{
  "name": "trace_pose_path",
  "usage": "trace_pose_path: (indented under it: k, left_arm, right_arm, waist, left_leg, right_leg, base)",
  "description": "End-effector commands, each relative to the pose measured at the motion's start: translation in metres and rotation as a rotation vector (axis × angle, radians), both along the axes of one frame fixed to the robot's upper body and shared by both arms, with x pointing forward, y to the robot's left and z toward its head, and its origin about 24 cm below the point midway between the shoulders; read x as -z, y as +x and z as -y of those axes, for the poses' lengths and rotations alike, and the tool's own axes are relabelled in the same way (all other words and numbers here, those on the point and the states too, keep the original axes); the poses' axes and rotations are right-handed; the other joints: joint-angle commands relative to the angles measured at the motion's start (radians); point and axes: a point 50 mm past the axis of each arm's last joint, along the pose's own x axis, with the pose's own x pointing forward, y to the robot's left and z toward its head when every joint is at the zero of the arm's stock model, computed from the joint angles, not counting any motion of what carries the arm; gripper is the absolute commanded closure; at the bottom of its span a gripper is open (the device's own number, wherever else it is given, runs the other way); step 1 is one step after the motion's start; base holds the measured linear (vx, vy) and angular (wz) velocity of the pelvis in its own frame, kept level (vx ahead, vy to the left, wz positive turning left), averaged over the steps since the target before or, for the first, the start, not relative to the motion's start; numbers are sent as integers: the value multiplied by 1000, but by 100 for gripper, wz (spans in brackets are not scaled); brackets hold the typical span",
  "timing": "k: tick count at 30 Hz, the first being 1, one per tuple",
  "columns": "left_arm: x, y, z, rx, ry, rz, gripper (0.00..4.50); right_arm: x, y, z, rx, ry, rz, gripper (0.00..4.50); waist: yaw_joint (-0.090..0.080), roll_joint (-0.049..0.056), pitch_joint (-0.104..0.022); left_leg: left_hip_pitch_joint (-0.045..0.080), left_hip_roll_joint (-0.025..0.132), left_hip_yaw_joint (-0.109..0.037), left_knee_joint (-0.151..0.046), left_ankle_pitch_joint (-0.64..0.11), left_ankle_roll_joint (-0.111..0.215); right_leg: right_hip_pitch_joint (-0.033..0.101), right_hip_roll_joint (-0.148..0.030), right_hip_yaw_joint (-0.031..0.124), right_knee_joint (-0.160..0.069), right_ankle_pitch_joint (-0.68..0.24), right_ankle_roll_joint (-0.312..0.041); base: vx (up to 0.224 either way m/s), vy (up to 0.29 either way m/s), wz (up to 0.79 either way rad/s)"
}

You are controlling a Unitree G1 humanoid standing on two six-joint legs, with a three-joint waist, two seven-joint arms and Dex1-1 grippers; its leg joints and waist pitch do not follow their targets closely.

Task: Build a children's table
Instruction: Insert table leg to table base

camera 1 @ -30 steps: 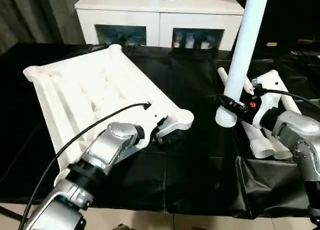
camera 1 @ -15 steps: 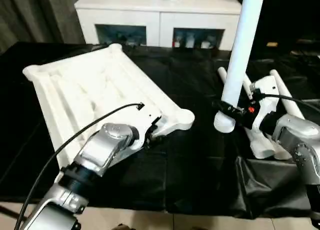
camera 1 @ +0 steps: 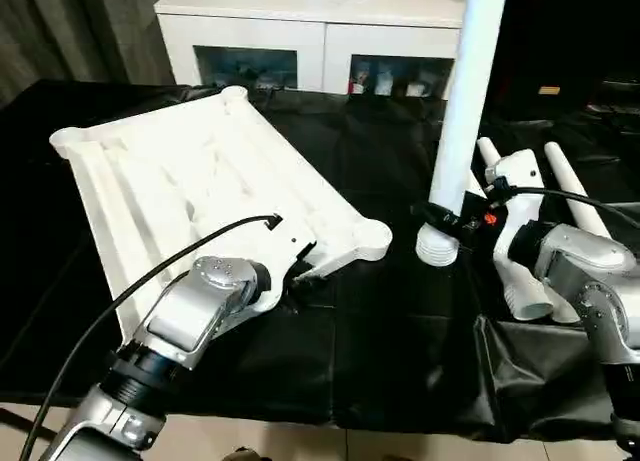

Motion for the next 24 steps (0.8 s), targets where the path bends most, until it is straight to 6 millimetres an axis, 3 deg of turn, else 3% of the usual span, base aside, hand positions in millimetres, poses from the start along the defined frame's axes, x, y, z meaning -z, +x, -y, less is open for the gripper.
trace_pose_path:
  k: [1,3,5,8,10,13,16,24]
  left_arm:
    - [4,-3,2,2,-17,-18,309]
    - [3,-3,3,2,-28,-21,294]
    - [3,-3,3,6,-29,-21,343]
    - [3,-5,4,24,-37,-23,340]
    - [3,-5,4,27,-37,-25,389]
    - [2,-5,4,24,-43,-24,393]
    - [0,-4,3,21,-44,-21,441]
    - [0,-7,2,52,-49,-28,447]
  right_arm:
    - [-5,2,-2,-11,7,16,266]
    - [-5,1,-3,-14,9,13,266]
    - [-4,1,-3,-17,12,11,266]
    - [-3,0,-4,-24,14,5,266]
    - [-3,0,-3,-23,15,4,266]
    - [-4,-1,-3,-27,20,2,266]
    - [-3,-1,-4,-29,19,0,266]
    - [-2,-2,-6,-46,23,-11,266]
  waist:
    - [2,-16,-66]
    - [1,-16,-66]
    - [1,-19,-65]
    - [1,-17,-65]
    - [2,-17,-66]
    - [2,-16,-66]
    - [3,-16,-68]
    - [1,-19,-68]
  left_leg:
    - [9,64,-23,-76,-81,51]
    - [8,63,-23,-76,-77,53]
    - [9,64,-22,-76,-81,54]
    - [9,64,-23,-77,-86,54]
    - [9,64,-23,-77,-75,55]
    - [9,65,-23,-77,-73,55]
    - [9,65,-22,-76,-57,60]
    - [9,65,-21,-75,-50,74]
  right_leg:
    - [42,-78,41,-82,-82,-261]
    - [42,-77,40,-81,-76,-263]
    - [42,-78,40,-83,-84,-261]
    - [42,-78,40,-83,-91,-260]
    - [42,-78,40,-81,-82,-259]
    - [42,-78,40,-80,-69,-263]
    - [43,-78,40,-78,-43,-268]
    - [45,-80,40,-77,-18,-278]
  base:
    - [0,0,0]
    - [0,0,0]
    - [0,0,0]
    - [0,0,0]
    - [0,0,0]
    - [0,0,0]
    - [0,0,0]
    - [0,0,0]
